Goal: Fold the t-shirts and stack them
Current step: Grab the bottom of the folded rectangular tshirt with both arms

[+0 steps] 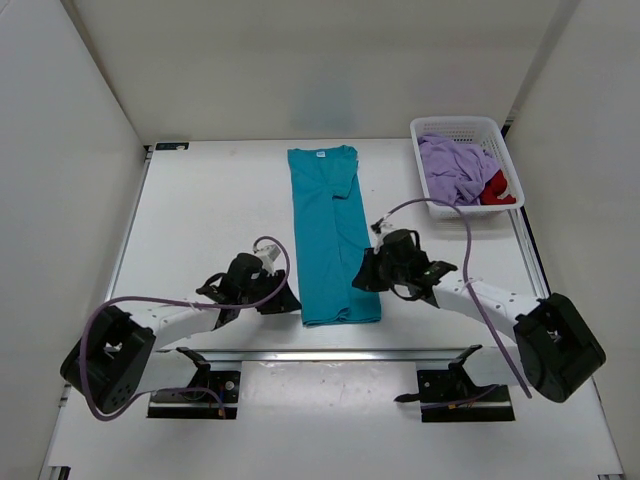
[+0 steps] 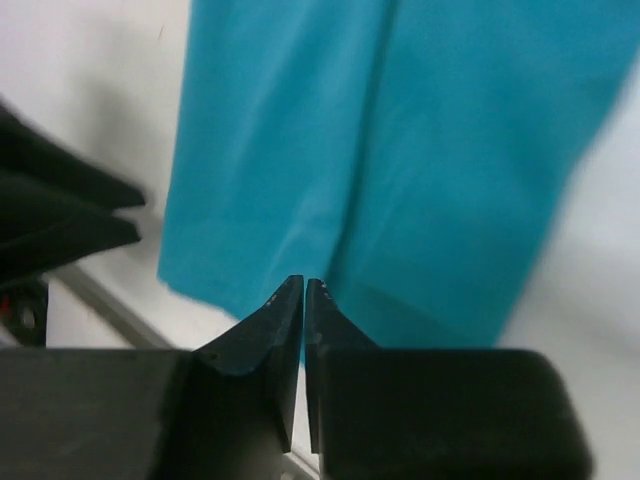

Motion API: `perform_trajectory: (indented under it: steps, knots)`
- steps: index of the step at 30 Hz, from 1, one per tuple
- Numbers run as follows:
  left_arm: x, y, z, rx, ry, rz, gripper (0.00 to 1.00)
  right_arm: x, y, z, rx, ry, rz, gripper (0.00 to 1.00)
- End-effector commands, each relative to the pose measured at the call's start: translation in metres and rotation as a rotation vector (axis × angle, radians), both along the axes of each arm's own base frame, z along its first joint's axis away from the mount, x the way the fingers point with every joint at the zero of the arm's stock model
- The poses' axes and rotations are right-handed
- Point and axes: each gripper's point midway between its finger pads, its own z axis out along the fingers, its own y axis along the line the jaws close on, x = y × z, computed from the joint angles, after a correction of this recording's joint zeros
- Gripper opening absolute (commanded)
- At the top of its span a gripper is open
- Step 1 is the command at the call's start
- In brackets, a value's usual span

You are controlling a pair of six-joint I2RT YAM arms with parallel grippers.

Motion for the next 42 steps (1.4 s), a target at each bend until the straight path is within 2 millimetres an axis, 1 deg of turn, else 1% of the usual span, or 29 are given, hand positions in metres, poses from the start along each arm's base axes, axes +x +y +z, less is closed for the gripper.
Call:
perform_trajectory:
  steps: [1, 4, 7, 9, 10, 11, 12, 13, 14, 15, 16, 17, 18, 19, 20, 21, 22, 23, 24, 27, 29, 30, 33, 34, 35, 36, 37, 39, 42]
  knots:
    - [-0.008, -0.003, -0.007, 0.021, 0.004, -0.032, 0.5, -0.028, 0.023, -0.006, -0.019, 0.014, 0.126, 0.03]
    - [-0.011, -0.008, -0.008, 0.026, 0.008, -0.05, 0.51, -0.038, 0.032, -0.012, 0.001, 0.041, 0.156, 0.02]
    - [-0.013, -0.008, -0.012, 0.038, 0.018, -0.043, 0.52, -0.049, 0.023, -0.036, -0.02, 0.112, 0.146, 0.0]
    - [-0.014, -0.008, -0.013, 0.039, 0.019, -0.041, 0.51, -0.059, 0.016, -0.048, -0.025, 0.158, 0.147, 0.0]
    - [-0.018, -0.006, -0.019, 0.051, 0.032, -0.046, 0.51, -0.059, 0.016, -0.052, -0.014, 0.174, 0.146, 0.0]
    - [-0.019, -0.009, -0.017, 0.042, 0.037, -0.052, 0.51, -0.063, 0.011, -0.06, -0.022, 0.201, 0.141, 0.0]
    - [-0.021, -0.008, -0.021, 0.055, 0.04, -0.058, 0.51, -0.065, 0.011, -0.061, -0.02, 0.206, 0.141, 0.0]
    - [-0.02, -0.01, -0.02, 0.05, 0.042, -0.058, 0.52, -0.065, 0.01, -0.063, -0.023, 0.21, 0.138, 0.01]
    - [-0.024, -0.01, -0.023, 0.06, 0.049, -0.072, 0.52, -0.067, 0.009, -0.061, -0.026, 0.197, 0.148, 0.0]
    - [-0.025, -0.011, -0.024, 0.063, 0.058, -0.074, 0.52, -0.063, 0.012, -0.052, -0.019, 0.169, 0.144, 0.0]
    - [-0.027, -0.011, -0.025, 0.067, 0.064, -0.081, 0.52, -0.062, 0.013, -0.047, -0.013, 0.159, 0.144, 0.03]
    - [-0.029, -0.01, -0.027, 0.075, 0.067, -0.084, 0.52, -0.06, 0.017, -0.036, 0.01, 0.122, 0.151, 0.12]
    - [-0.032, -0.009, -0.028, 0.079, 0.068, -0.098, 0.52, -0.055, 0.016, -0.025, 0.035, 0.094, 0.138, 0.16]
    - [-0.033, -0.009, -0.027, 0.074, 0.069, -0.093, 0.52, -0.052, 0.011, -0.017, 0.056, 0.068, 0.115, 0.24]
    - [-0.034, -0.007, -0.03, 0.077, 0.079, -0.088, 0.52, -0.051, 0.009, -0.015, 0.061, 0.064, 0.103, 0.28]
    - [-0.036, -0.005, -0.032, 0.078, 0.086, -0.087, 0.51, -0.047, 0.003, -0.008, 0.085, 0.044, 0.072, 0.3]
    - [-0.037, -0.007, -0.031, 0.078, 0.084, -0.096, 0.51, -0.053, -0.007, -0.017, 0.064, 0.072, 0.048, 0.33]
    - [-0.038, -0.007, -0.031, 0.077, 0.086, -0.096, 0.52, -0.055, -0.015, -0.019, 0.067, 0.08, 0.013, 0.34]
    - [-0.039, -0.006, -0.033, 0.081, 0.094, -0.102, 0.51, -0.048, -0.026, -0.018, 0.068, 0.076, -0.039, 0.33]
    - [-0.047, -0.006, -0.037, 0.096, 0.098, -0.128, 0.5, -0.054, -0.055, -0.037, 0.039, 0.131, -0.141, 0.33]
    - [-0.046, -0.007, -0.038, 0.103, 0.1, -0.132, 0.49, -0.064, -0.067, -0.052, 0.027, 0.173, -0.167, 0.33]
    - [-0.049, -0.009, -0.037, 0.102, 0.095, -0.151, 0.49, -0.065, -0.07, -0.052, 0.032, 0.175, -0.183, 0.34]
    - [-0.054, -0.012, -0.039, 0.1, 0.117, -0.159, 0.47, -0.069, -0.069, -0.057, 0.044, 0.195, -0.175, 0.34]
    - [-0.053, -0.013, -0.039, 0.105, 0.111, -0.156, 0.46, -0.074, -0.069, -0.063, 0.04, 0.228, -0.181, 0.33]
    - [-0.057, -0.013, -0.04, 0.104, 0.122, -0.168, 0.44, -0.075, -0.066, -0.061, 0.05, 0.223, -0.159, 0.33]
    - [-0.056, -0.013, -0.04, 0.107, 0.122, -0.163, 0.44, -0.075, -0.062, -0.061, 0.062, 0.227, -0.145, 0.32]
    - [-0.057, -0.015, -0.038, 0.102, 0.12, -0.168, 0.42, -0.078, -0.059, -0.061, 0.066, 0.236, -0.131, 0.27]
    - [-0.057, -0.013, -0.038, 0.095, 0.123, -0.161, 0.4, -0.083, -0.054, -0.062, 0.067, 0.247, -0.107, 0.24]
    - [-0.058, -0.012, -0.034, 0.079, 0.123, -0.151, 0.42, -0.084, -0.05, -0.058, 0.075, 0.249, -0.1, 0.23]
